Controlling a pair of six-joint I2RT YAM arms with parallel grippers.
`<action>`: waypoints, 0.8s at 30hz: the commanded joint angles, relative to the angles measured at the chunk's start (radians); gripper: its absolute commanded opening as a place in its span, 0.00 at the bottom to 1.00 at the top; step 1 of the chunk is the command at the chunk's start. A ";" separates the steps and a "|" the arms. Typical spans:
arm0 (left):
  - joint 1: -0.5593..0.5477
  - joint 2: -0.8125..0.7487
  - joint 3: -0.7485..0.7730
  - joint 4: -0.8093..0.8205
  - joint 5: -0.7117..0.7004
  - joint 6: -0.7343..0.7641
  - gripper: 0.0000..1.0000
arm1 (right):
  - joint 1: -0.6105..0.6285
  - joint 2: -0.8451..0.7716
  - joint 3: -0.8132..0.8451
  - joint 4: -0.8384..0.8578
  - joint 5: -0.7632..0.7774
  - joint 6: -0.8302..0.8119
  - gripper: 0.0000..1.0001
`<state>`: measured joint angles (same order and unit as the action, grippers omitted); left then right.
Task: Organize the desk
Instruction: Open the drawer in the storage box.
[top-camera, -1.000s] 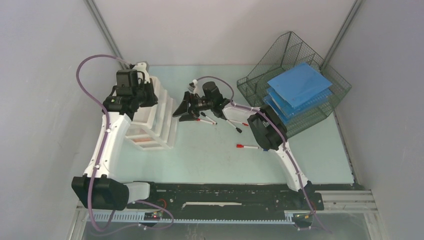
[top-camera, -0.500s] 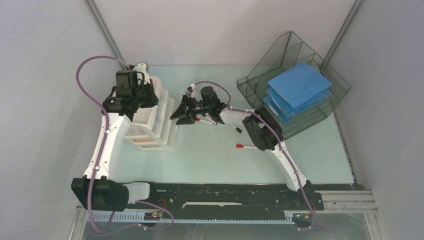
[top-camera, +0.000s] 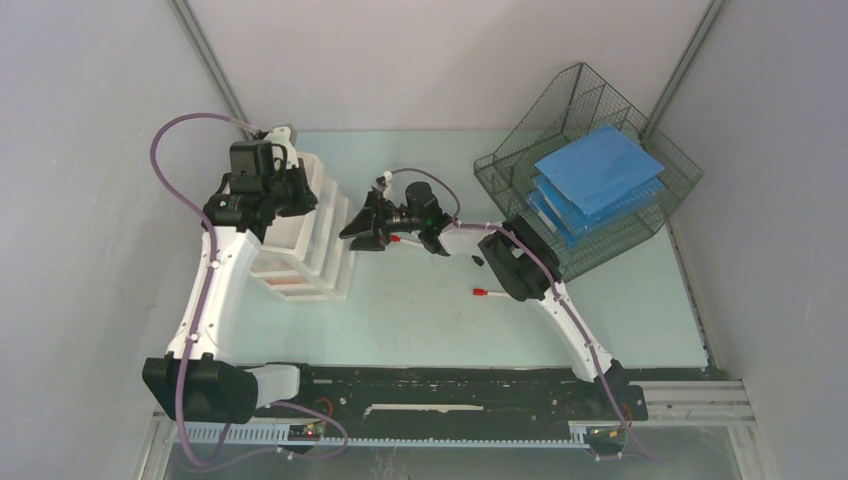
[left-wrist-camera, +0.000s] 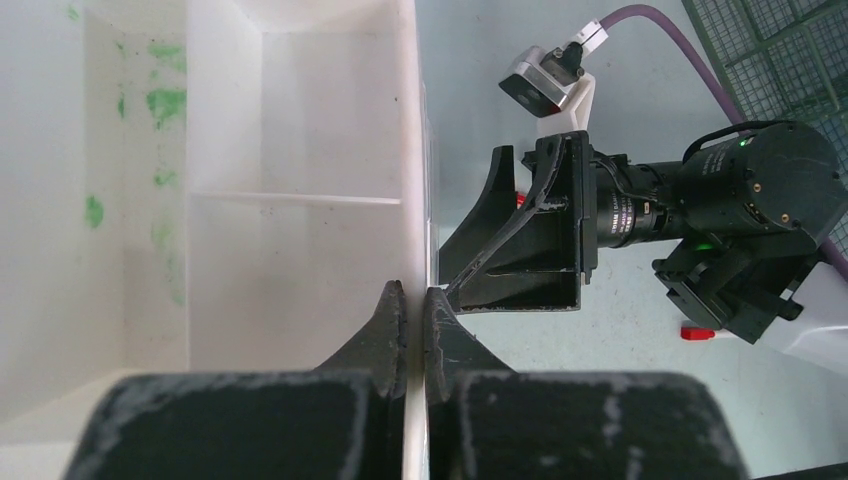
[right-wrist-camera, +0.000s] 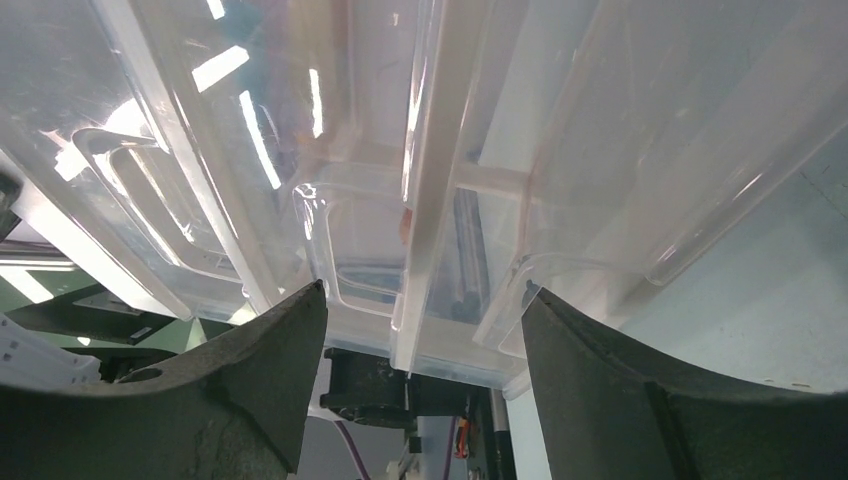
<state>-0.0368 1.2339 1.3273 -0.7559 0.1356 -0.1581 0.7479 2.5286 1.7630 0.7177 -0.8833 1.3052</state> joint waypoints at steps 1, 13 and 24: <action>0.002 -0.044 0.021 0.110 0.065 -0.041 0.00 | 0.031 0.010 -0.003 0.154 -0.007 0.075 0.79; 0.024 -0.033 0.012 0.122 0.083 -0.055 0.00 | 0.057 0.058 -0.009 0.365 0.017 0.247 0.79; 0.075 -0.005 -0.036 0.135 0.073 -0.033 0.00 | 0.018 0.036 -0.035 0.548 0.027 0.352 0.74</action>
<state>0.0078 1.2339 1.3144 -0.7181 0.1703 -0.1661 0.7670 2.6061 1.7210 1.0641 -0.8516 1.5860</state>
